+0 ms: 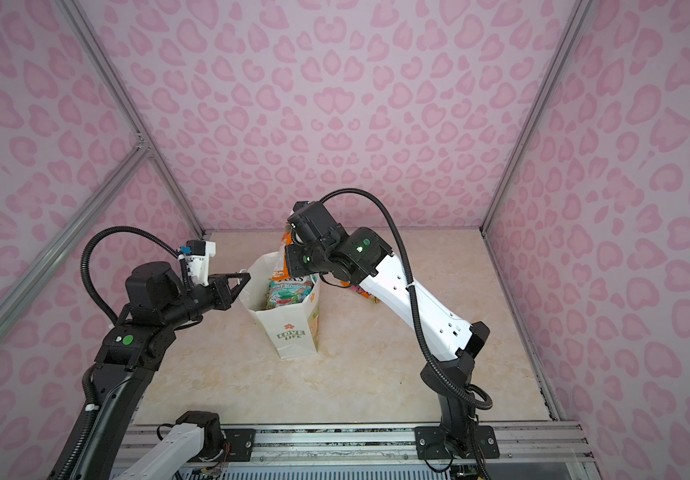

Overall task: Place the snacks into the paper bag
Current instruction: 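Carry the orange bag over the paper bag and lower it in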

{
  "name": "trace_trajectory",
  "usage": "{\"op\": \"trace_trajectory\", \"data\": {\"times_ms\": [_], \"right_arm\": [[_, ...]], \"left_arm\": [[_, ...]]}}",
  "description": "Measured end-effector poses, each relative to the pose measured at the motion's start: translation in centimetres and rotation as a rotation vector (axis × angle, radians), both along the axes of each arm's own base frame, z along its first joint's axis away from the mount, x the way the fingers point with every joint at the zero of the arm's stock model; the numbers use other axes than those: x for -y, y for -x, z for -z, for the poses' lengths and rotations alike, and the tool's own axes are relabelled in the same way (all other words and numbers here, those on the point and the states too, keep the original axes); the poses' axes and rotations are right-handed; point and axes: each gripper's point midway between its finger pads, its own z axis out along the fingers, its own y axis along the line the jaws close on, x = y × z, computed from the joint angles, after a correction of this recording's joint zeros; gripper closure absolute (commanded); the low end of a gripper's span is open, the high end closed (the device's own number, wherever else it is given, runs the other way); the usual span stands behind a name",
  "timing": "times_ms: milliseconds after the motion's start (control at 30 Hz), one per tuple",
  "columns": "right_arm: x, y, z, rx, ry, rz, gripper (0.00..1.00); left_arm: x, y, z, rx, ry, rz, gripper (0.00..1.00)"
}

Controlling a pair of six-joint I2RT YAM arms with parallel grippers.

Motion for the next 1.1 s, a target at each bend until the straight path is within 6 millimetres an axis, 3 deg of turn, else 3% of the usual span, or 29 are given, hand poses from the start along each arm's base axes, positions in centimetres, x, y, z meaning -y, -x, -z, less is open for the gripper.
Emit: {"op": "trace_trajectory", "data": {"times_ms": [300,567,767,1100], "right_arm": [[-0.7,1.2,4.0,-0.096,0.105,-0.034,1.00],[-3.1,0.9,4.9,-0.119,0.089,-0.072,1.00],[-4.4,1.5,6.8,-0.164,0.104,-0.108,1.00],[-4.1,4.0,7.6,-0.219,0.154,-0.146,1.00]], "left_arm": [[0.0,0.0,0.0,0.000,0.000,0.001,0.97],[0.1,0.0,0.1,0.002,0.002,0.004,0.97],[0.2,0.0,-0.1,0.008,0.004,0.010,0.97],[0.2,0.0,0.0,0.008,0.003,0.011,0.97]]}}
